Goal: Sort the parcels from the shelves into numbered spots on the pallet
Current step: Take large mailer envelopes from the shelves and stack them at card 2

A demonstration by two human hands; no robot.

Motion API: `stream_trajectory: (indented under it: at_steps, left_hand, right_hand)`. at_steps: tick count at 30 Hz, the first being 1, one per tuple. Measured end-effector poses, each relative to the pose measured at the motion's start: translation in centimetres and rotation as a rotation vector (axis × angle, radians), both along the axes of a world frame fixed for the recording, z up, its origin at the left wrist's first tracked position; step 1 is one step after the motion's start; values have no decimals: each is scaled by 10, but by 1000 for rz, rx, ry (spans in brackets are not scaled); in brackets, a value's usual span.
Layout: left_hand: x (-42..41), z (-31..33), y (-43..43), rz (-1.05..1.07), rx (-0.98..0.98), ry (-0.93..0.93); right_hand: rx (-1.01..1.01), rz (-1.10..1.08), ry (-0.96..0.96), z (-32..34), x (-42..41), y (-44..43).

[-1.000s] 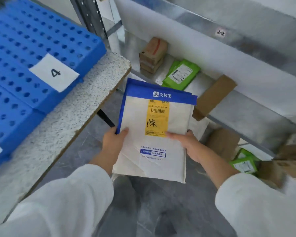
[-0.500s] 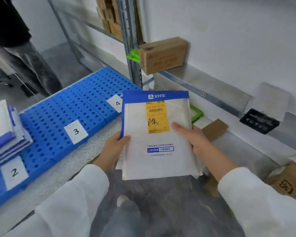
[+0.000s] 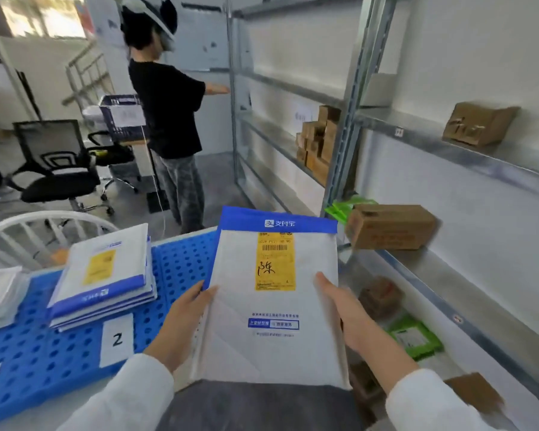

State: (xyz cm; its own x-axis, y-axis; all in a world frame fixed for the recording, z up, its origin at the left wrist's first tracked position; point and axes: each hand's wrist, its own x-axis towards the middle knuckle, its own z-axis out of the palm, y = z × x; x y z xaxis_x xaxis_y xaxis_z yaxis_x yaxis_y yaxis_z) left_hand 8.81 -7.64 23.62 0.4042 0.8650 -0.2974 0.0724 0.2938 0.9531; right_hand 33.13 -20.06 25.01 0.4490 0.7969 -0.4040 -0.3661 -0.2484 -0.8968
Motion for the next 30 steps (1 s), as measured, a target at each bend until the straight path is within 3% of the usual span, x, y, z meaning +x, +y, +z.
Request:
stream_trajectory:
  at_steps: [9,19,30]
  left_hand:
    - [-85,-14,124,306,-38,27]
    - [-191,-35,269,429,-24,70]
    - [-250,-99,354,479,-133,189]
  right_hand:
    - [-14,161,-105,2,-80,180]
    - [-84,227,-120,-32,-188,366]
    - [-235,390,-216,-92,-245,481]
